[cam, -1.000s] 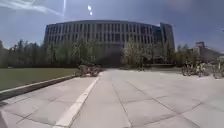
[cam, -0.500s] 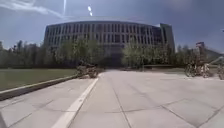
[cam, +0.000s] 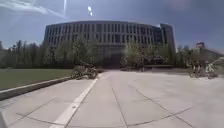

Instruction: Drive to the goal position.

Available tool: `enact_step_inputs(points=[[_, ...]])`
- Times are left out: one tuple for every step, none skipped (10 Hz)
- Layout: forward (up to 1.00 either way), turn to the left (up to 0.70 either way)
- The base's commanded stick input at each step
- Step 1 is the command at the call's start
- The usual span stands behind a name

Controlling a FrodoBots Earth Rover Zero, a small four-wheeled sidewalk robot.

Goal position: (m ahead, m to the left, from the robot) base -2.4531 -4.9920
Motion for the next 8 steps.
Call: enact_step_inputs(points=[[0.70, 0.01], [0.70, 0.00], [0.70, 0.01], [0.70, 0.04], [0.70, 0.12], [0.70, 0.21], [0.70, 0.32], [0.70, 0.19]])
